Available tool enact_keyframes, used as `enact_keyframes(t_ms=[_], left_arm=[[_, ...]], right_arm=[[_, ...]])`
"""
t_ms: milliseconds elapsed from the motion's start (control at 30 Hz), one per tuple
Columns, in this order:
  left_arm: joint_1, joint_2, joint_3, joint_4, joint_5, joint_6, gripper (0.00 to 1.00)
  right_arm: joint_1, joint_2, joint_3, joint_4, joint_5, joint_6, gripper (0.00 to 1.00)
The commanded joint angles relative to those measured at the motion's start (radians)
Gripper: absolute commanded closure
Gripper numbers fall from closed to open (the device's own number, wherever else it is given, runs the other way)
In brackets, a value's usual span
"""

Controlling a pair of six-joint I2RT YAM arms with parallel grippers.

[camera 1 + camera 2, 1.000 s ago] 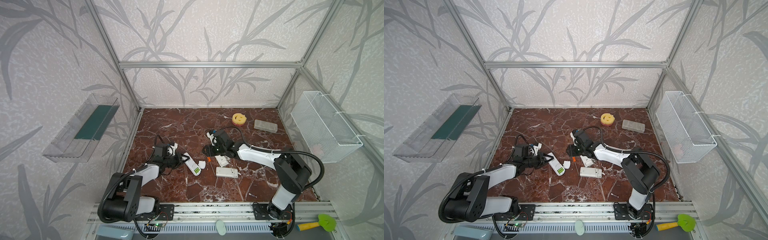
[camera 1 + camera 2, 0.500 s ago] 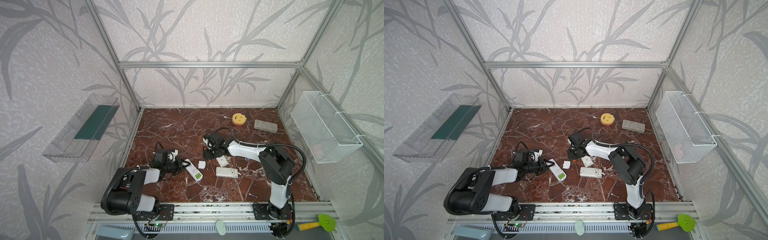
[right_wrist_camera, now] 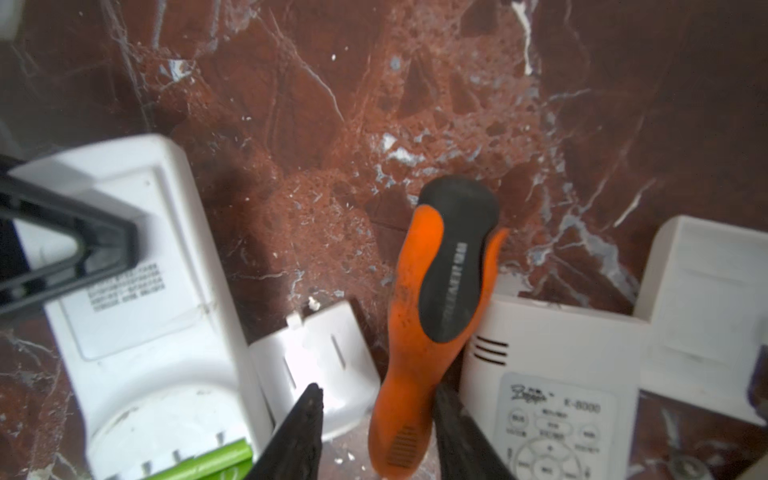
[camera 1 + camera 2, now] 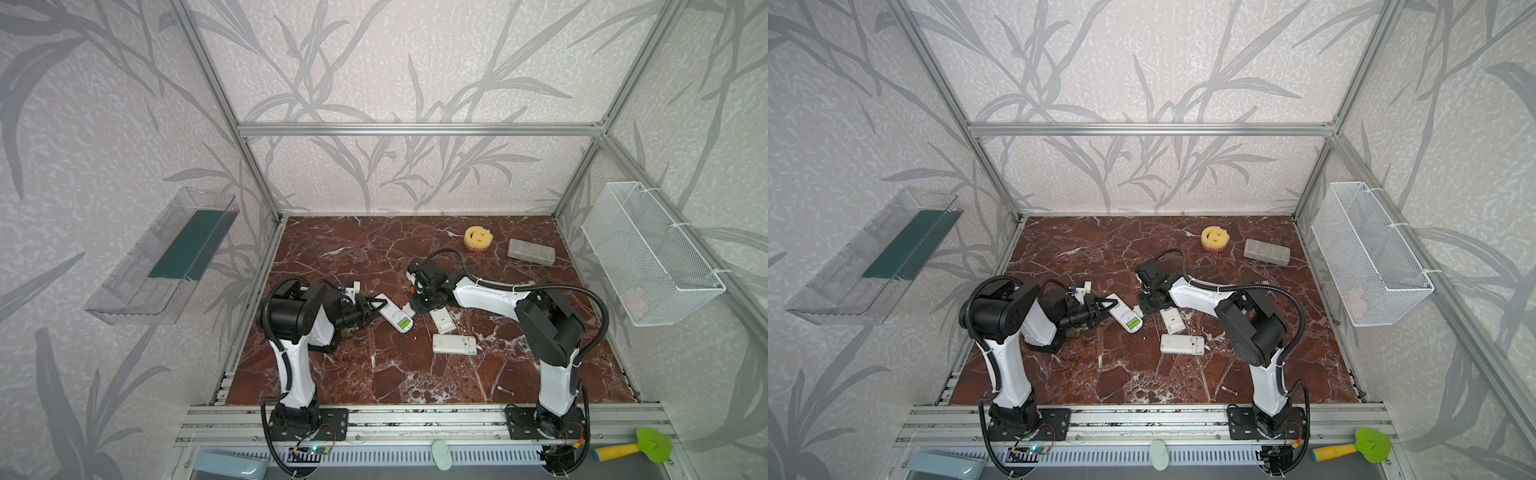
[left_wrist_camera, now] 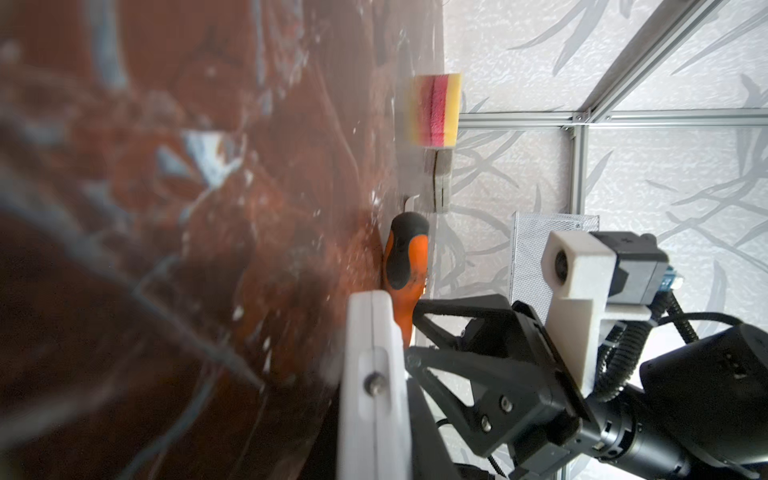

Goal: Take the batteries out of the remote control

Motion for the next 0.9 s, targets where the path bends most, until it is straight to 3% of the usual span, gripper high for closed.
enact_keyframes(t_ms=[0, 67, 267, 333, 433, 533, 667, 767, 867], left_arm=[[-0.002, 0.036, 0.022, 0.067, -0.038, -0.048, 1.00], [-0.002, 0.021, 0.035, 0.013, -0.037, -0.016, 1.00], [-0.002, -0.072, 0.055, -0.261, -0.034, 0.125, 1.00], [-0.001, -0.107, 0.037, -0.291, -0.029, 0.143, 1.00], [-0.002, -0.149, 0.000, -0.277, -0.014, 0.138, 1.00], [-0.002, -0.190, -0.036, -0.263, 0.006, 0.125, 1.00], [-0.002, -0.252, -0.099, -0.283, 0.001, 0.129, 0.99], [-0.003, -0.318, -0.137, -0.376, -0.010, 0.173, 0.97], [-0.005, -0.402, -0.129, -0.627, -0.029, 0.296, 0.95]], right_arm=[[-0.005, 0.032, 0.026, -0.029, 0.004, -0.023, 0.54], [-0.014, 0.055, 0.040, -0.032, -0.017, -0.022, 0.58], [-0.028, 0.074, 0.056, -0.031, -0.027, -0.015, 0.82], [-0.030, 0.076, 0.061, -0.041, -0.021, -0.018, 0.80], [-0.030, 0.077, 0.064, -0.055, -0.011, -0.022, 0.61], [-0.030, 0.075, 0.059, -0.052, -0.001, -0.023, 0.60], [-0.030, 0.057, 0.046, -0.034, -0.001, -0.025, 0.86], [-0.030, 0.029, 0.035, -0.015, -0.001, -0.025, 0.95], [-0.032, -0.010, 0.011, 0.025, -0.019, -0.017, 1.00]])
